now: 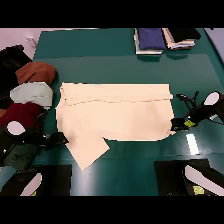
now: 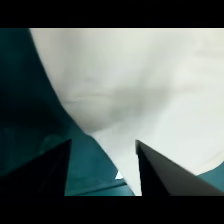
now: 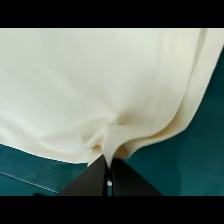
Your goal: Fold the shirts.
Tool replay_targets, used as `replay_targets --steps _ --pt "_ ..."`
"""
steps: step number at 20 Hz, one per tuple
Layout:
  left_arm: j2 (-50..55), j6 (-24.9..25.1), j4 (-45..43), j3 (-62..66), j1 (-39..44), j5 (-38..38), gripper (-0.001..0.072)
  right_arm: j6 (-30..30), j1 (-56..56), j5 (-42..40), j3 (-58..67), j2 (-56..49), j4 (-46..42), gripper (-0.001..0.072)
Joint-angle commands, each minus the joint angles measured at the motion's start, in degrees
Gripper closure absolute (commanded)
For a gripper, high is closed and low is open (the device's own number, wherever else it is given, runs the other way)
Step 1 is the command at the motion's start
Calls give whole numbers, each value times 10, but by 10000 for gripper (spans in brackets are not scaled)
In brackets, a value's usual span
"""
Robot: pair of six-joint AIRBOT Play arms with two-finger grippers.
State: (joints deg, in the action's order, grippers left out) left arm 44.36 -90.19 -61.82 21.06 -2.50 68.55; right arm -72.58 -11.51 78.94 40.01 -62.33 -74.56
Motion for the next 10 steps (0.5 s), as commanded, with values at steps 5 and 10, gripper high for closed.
replay_targets --steps 5,10 --pt "-3 24 92 -52 0 -56 237 -7 12 -3 3 0 0 697" --pt "-3 82 103 -31 0 -7 686 -7 12 10 3 1 0 697"
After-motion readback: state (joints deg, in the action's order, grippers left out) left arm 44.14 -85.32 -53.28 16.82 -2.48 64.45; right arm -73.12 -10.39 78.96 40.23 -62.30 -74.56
